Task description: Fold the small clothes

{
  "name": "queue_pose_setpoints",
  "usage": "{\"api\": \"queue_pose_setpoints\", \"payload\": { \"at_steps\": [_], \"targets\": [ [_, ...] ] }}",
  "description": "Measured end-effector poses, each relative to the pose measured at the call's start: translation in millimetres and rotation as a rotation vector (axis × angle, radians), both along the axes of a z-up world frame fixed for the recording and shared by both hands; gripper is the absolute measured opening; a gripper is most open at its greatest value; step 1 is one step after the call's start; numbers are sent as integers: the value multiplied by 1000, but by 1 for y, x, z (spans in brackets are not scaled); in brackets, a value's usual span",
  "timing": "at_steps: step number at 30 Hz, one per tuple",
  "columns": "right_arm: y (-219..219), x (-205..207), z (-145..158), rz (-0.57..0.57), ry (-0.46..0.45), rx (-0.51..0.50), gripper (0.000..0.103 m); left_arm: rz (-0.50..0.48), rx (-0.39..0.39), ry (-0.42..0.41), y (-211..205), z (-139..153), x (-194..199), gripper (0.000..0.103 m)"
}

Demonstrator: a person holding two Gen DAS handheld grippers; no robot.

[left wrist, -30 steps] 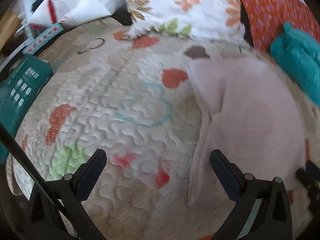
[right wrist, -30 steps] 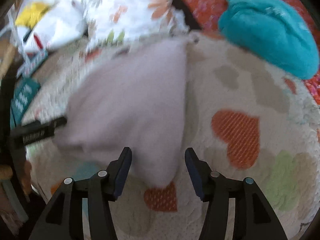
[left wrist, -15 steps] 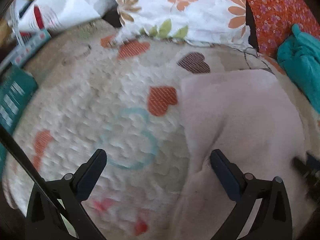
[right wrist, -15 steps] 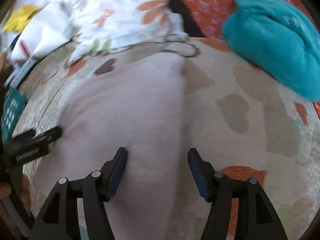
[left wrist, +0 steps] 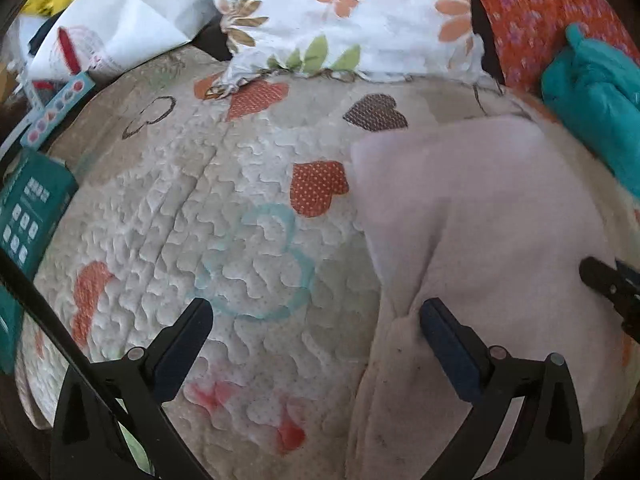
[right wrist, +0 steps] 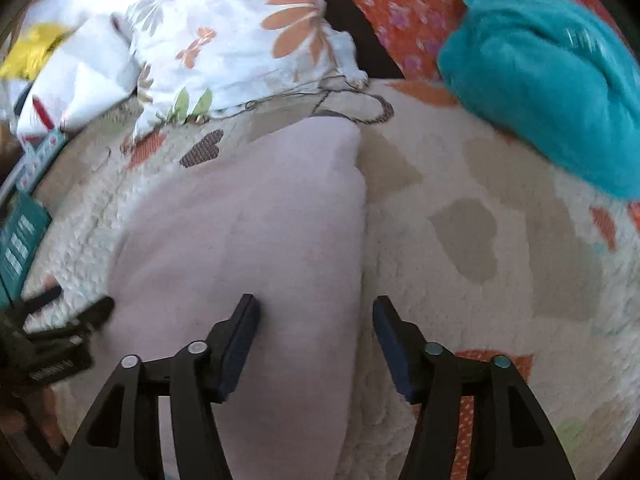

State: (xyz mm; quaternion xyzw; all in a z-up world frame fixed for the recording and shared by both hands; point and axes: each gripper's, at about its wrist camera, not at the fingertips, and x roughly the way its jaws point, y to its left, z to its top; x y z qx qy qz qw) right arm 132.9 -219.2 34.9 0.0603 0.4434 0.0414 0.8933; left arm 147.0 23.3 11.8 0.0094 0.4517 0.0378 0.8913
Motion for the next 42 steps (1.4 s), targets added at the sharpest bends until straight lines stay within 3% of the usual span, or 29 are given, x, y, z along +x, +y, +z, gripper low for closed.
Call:
{"api": "queue_pose_setpoints", "payload": {
  "at_steps": [3,6,12,14,20,22,26,30,42],
  "targets": [
    [-13,-4,9,-43,-19,35,67,-3,-11,-25,3,8,-7,103],
    [-13,-9,16,-53,-48,1,67,0,10,-91,5,18,-18,103],
    [-2,-29,17,-51,-56,-50,67,52,105,-362,9,54,-69,103],
    [2,-44,22,-46,-69,-60,67,46,98,-391,12,63,-81,103],
    [8,-100,41,-37,-88,-89,72,5,22,-333,12,72,-121,103],
    [7,-117,42,-51,-101,-104,76,15,25,-299,12,64,-134,103],
    [7,-146,31,-64,-73,-131,76,14,-48,-191,13,41,-144,103],
    [12,-157,19,-67,-52,-169,76,13,-62,-126,10,25,-144,103],
    [29,-162,2,-32,-26,-239,76,-5,-67,-87,4,13,-144,103]
  ]
}}
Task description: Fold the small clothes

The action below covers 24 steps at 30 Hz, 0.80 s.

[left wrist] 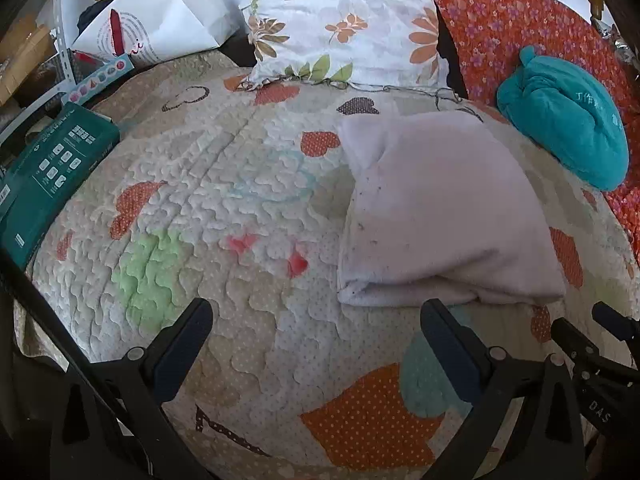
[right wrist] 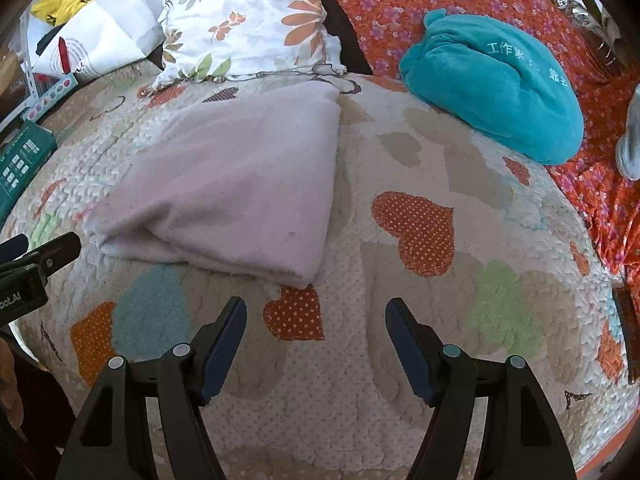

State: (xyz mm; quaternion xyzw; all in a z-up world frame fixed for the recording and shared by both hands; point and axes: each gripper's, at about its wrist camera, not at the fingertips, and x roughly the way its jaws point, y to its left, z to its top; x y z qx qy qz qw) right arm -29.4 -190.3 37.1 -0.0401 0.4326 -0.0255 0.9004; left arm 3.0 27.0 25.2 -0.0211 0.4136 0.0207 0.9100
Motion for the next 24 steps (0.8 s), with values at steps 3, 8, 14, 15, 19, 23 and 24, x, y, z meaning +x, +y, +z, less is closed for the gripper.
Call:
{"api": "queue_pose_setpoints", "payload": {
  "at_steps": [3,8,14,15,19,23,24],
  "targets": [
    [0,2,-2,-8,6,-2,77,-2,9,0,-3,-1,-1,103],
    [2,4,-7,-9,20,-9,78,-15,19,4,-6,-3,0,103],
    [3,5,-11,-4,27,-21,78,-36,11,33,-11,-9,3,103],
    [4,5,-11,-6,27,-24,78,-38,12,34,-11,-10,3,103],
    [4,5,-11,-7,25,-35,78,-45,17,42,-13,-12,4,103],
    [3,7,-11,-12,25,-44,79,-42,7,54,-11,-15,4,103],
    [2,7,-11,-14,26,-43,79,-42,8,54,-11,-15,4,103]
  ]
}}
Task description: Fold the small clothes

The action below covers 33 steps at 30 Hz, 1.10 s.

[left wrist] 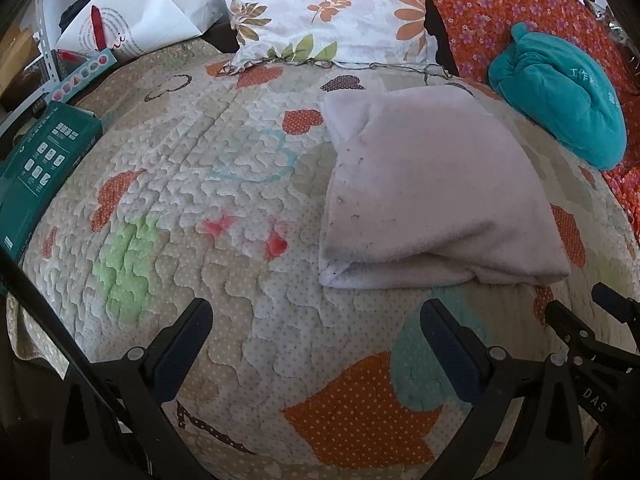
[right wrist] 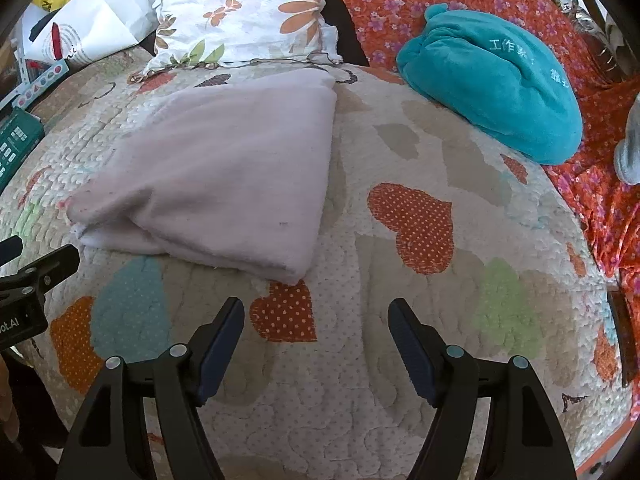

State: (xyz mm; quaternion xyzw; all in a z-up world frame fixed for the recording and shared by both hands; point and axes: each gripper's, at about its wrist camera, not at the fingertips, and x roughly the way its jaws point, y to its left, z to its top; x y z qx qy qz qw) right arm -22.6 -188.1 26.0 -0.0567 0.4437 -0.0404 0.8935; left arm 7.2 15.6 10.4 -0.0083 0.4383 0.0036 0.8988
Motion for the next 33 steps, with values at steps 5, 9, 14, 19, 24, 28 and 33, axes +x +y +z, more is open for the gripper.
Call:
{"api": "queue_pose_setpoints", "payload": {
  "at_steps": [5,9,14,19,24,28,33],
  "targets": [
    [-1,1,-1,-5,5,0,80,-1,0,0,1,0,0,103],
    [-1,1,-1,-3,5,0,80,2,-2,1,1,-1,0,103],
    [-2,1,-3,-4,11,-3,81,3,-6,11,2,-3,1,103],
    [-3,1,-3,-5,9,-4,81,1,-7,17,2,-4,1,103],
    [-3,2,-3,-8,13,-2,82,1,-10,22,1,-5,2,103],
    [-3,2,-3,-7,12,-3,82,-2,-19,34,2,-7,3,103],
    [-1,1,-3,-8,9,-9,82,-5,-25,48,2,-10,4,103]
  ]
}}
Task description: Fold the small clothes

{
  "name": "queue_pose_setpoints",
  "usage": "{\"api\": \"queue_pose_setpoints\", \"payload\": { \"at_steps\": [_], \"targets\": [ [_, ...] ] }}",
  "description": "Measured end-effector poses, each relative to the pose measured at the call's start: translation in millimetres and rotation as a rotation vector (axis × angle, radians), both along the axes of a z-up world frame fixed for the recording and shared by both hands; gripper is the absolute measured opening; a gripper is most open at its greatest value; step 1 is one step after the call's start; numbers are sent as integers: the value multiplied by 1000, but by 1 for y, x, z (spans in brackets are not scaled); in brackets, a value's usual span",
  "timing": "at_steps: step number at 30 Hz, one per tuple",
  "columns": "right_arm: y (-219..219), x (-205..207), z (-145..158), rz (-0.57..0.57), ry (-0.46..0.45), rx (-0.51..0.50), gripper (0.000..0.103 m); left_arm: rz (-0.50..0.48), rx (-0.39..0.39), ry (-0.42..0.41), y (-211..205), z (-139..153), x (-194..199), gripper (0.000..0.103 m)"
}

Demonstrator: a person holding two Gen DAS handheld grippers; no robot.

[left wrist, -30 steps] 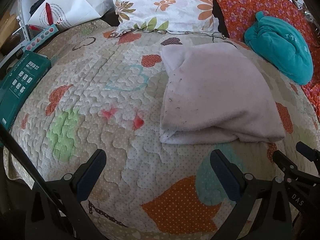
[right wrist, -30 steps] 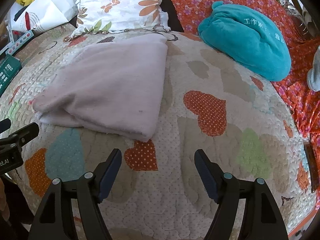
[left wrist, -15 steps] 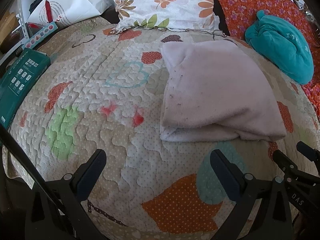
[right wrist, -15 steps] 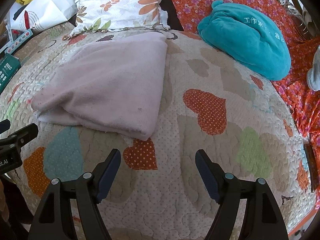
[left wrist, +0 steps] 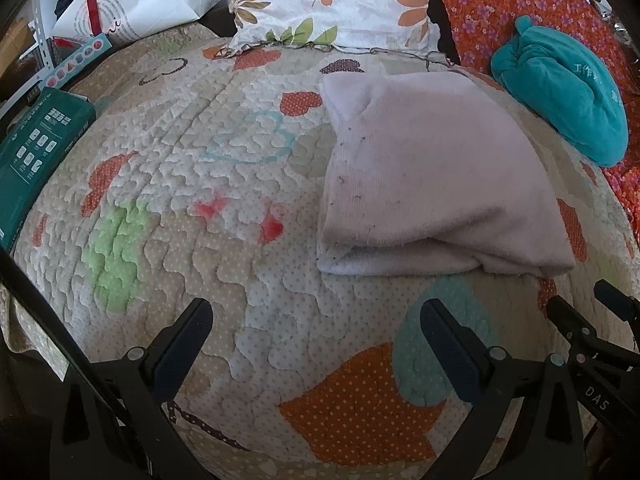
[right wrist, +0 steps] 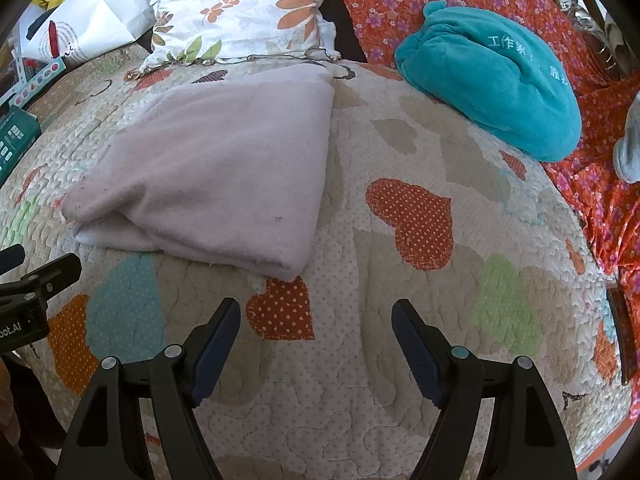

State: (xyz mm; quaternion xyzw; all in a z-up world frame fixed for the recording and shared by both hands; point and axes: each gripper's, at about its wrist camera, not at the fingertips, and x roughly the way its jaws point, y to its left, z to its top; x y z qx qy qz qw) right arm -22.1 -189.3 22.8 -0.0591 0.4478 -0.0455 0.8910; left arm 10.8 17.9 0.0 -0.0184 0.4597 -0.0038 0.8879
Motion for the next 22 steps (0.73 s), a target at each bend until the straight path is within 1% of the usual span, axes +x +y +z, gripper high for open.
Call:
{"api": "queue_pose_setpoints", "payload": {
  "at_steps": [12,22],
  "targets": [
    [0,1,-1,2,3,-3,82,-2,1,10,0,-3,1,103],
    [2,0,-2,8,-6,-17,83,-11,-1,-15,3,-1,-1,103]
  ]
}}
